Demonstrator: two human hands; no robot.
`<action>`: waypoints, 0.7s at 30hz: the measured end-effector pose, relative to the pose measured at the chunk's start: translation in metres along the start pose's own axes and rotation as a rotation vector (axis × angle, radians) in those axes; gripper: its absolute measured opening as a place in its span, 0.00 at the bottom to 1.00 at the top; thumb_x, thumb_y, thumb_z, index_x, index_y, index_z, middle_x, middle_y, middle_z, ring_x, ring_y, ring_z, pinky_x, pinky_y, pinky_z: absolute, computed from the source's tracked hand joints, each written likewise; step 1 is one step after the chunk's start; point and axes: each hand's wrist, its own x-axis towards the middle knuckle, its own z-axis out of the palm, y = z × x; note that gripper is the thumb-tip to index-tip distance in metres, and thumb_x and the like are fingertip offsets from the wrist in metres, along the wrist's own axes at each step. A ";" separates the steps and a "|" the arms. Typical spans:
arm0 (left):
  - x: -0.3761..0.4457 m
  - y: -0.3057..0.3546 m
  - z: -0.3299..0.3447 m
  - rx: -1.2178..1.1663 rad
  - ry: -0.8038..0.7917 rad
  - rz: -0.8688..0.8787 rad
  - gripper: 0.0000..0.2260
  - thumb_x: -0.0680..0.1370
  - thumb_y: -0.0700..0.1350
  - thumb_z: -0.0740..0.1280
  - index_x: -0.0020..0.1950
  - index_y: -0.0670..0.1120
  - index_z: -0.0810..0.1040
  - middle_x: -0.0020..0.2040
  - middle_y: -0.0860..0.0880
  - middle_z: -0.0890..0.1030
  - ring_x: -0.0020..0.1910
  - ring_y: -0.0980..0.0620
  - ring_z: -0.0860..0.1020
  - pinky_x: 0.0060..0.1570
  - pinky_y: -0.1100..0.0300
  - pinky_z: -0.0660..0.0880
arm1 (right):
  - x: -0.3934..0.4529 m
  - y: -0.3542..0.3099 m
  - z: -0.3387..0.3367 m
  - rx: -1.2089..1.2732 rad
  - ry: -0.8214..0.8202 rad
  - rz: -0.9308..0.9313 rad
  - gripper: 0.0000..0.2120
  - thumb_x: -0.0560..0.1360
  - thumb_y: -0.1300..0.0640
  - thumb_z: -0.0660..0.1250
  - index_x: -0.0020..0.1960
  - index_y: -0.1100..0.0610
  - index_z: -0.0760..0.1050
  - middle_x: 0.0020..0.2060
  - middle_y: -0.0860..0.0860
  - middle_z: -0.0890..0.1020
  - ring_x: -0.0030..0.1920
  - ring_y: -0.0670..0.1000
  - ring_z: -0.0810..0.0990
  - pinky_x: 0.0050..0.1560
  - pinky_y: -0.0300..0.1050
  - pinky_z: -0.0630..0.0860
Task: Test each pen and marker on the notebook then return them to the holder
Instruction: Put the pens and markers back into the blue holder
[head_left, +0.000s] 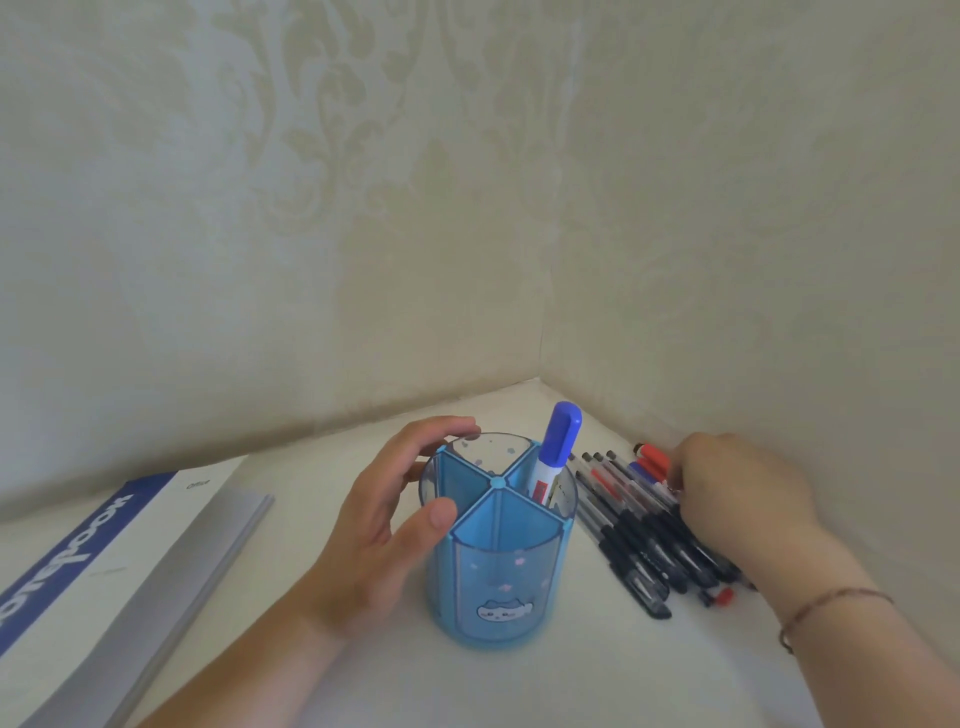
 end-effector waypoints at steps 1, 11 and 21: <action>0.000 0.000 0.000 -0.001 -0.001 0.000 0.31 0.74 0.69 0.61 0.68 0.48 0.73 0.65 0.47 0.77 0.65 0.43 0.74 0.62 0.39 0.70 | -0.002 -0.001 -0.001 -0.033 -0.007 -0.005 0.12 0.75 0.61 0.61 0.54 0.49 0.76 0.48 0.50 0.78 0.48 0.54 0.80 0.43 0.42 0.72; 0.000 0.002 -0.002 0.005 -0.029 0.011 0.34 0.73 0.72 0.60 0.69 0.49 0.72 0.66 0.48 0.77 0.67 0.44 0.73 0.63 0.40 0.69 | 0.002 0.001 0.009 0.339 0.117 -0.130 0.05 0.78 0.49 0.61 0.47 0.46 0.75 0.42 0.46 0.81 0.40 0.52 0.78 0.38 0.43 0.73; 0.000 0.000 -0.003 0.041 -0.060 0.039 0.38 0.72 0.73 0.59 0.69 0.45 0.72 0.67 0.47 0.75 0.66 0.43 0.72 0.62 0.46 0.70 | -0.014 0.003 -0.023 2.072 -0.148 -0.293 0.18 0.79 0.68 0.55 0.61 0.51 0.74 0.47 0.60 0.84 0.31 0.53 0.81 0.32 0.44 0.80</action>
